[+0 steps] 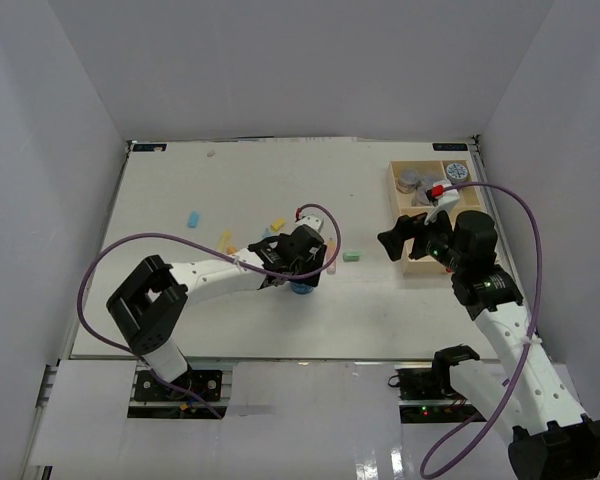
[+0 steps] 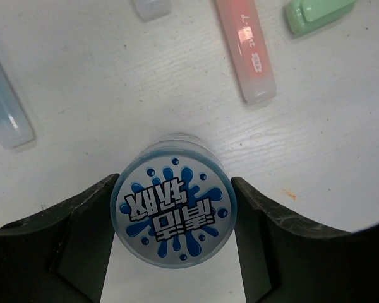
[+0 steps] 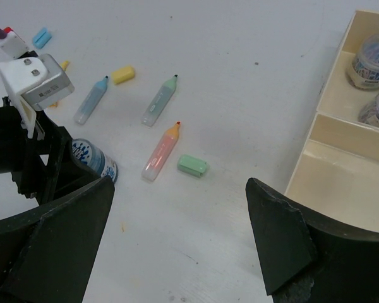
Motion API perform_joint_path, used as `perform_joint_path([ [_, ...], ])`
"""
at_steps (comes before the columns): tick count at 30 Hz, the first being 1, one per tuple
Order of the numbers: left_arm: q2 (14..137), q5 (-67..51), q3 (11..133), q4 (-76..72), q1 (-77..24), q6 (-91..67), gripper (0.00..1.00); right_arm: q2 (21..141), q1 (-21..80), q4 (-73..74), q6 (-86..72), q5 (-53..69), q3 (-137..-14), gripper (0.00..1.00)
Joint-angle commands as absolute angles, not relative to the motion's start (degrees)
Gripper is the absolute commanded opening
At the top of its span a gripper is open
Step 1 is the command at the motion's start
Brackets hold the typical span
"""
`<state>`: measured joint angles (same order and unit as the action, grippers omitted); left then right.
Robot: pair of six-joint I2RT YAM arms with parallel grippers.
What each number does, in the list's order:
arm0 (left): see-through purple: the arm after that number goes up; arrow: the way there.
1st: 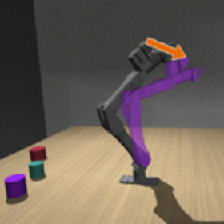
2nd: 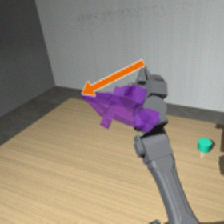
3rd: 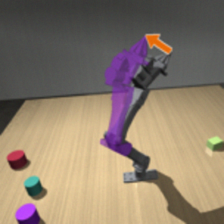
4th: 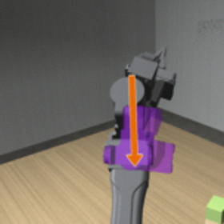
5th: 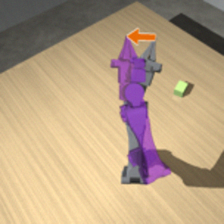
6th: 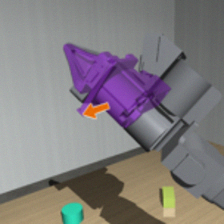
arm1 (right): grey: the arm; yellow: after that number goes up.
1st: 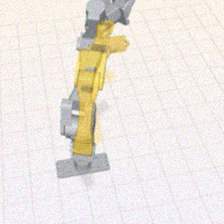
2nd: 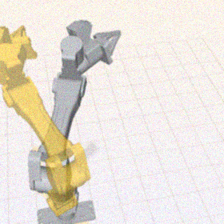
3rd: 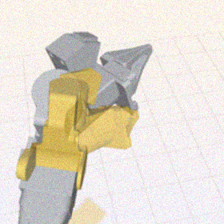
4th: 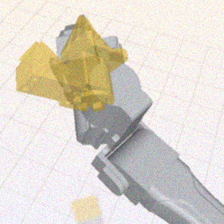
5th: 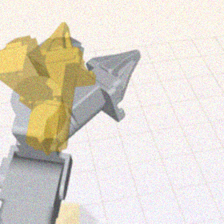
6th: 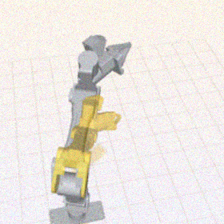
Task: Sort the stationery into containers
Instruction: Place the stationery at the center of the board, then pick up the stationery from the center of the board.
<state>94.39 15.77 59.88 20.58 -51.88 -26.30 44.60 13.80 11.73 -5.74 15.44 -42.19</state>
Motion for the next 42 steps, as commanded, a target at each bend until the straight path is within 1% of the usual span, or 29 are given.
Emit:
perform_joint_path([
  [1, 93.16, 19.60, 59.59, 18.37, -53.70, -29.09, 0.75, 44.29, 15.64, 13.18, -3.34, 14.15, -41.75, 0.91],
  [3, 92.20, 19.86, 59.33, 18.46, -53.88, -29.71, 0.83, 44.73, 16.69, 13.62, -2.47, 13.54, -41.75, 0.91],
  [4, 90.89, 19.95, 59.33, 18.37, -53.88, -29.71, 0.90, 45.00, 17.74, 13.88, -2.20, 13.19, -41.75, 0.91],
  [6, 89.65, 20.04, 59.94, 18.72, -53.88, -29.62, 0.98, 45.44, 19.41, 13.89, -1.67, 12.31, -41.66, 0.91],
  [12, 84.91, 21.00, 63.89, 22.23, -53.09, -29.27, 0.98, 47.02, 24.07, 13.54, -0.53, 10.02, -41.22, 0.91],
  [15, 81.57, 19.25, 63.73, 23.81, -48.79, -29.18, 0.98, 48.77, 26.62, 13.54, -0.26, 9.58, -41.66, 0.90],
  [18, 76.93, 16.27, 62.50, 25.48, -41.42, -29.00, 0.98, 51.50, 33.19, 13.36, -0.26, 7.92, -42.62, 0.90],
  [19, 75.43, 15.48, 61.19, 25.75, -37.74, -28.48, 0.98, 53.24, 35.05, 13.27, -0.26, 6.00, -42.80, 0.90],
  [22, 69.36, 14.07, 58.64, 26.63, -31.76, -26.73, 0.98, 58.24, 42.52, 12.83, -0.26, 0.47, -44.20, 0.90],
  [24, 66.55, 13.54, 57.31, 27.33, -29.54, -25.93, 0.98, 61.33, 47.69, 12.48, -0.35, -2.09, -45.61, 0.90],
  [27, 60.49, 14.15, 52.58, 27.95, -25.68, -24.44, 0.98, 69.31, 53.59, 11.17, -0.97, -6.05, -48.06, 0.90],
  [29, 58.37, 15.64, 50.11, 27.34, -24.88, -24.26, 0.98, 72.67, 56.32, 11.51, -1.32, -7.64, -49.91, 0.90],
  [30, 57.32, 17.12, 48.79, 26.99, -24.44, -24.17, 0.98, 75.90, 57.12, 11.95, -1.93, -8.69, -52.10, 0.90],
  [32, 54.85, 17.49, 45.81, 25.93, -24.35, -24.43, 0.98, 78.91, 58.18, 13.26, -2.37, -11.77, -54.04, 0.90],
  [35, 53.17, 17.75, 43.16, 24.79, -24.17, -24.43, 0.98, 83.57, 58.54, 13.19, -3.16, -13.00, -56.68, 0.90],
  [38, 53.17, 18.54, 43.16, 25.31, -23.99, -23.38, 0.98, 88.31, 58.62, 13.62, -3.52, -13.62, -59.32, 0.90],
  [42, 52.65, 19.16, 42.89, 25.66, -23.99, -23.29, 0.98, 91.75, 58.54, 13.80, -3.52, -15.29, -61.87, 0.90],
])
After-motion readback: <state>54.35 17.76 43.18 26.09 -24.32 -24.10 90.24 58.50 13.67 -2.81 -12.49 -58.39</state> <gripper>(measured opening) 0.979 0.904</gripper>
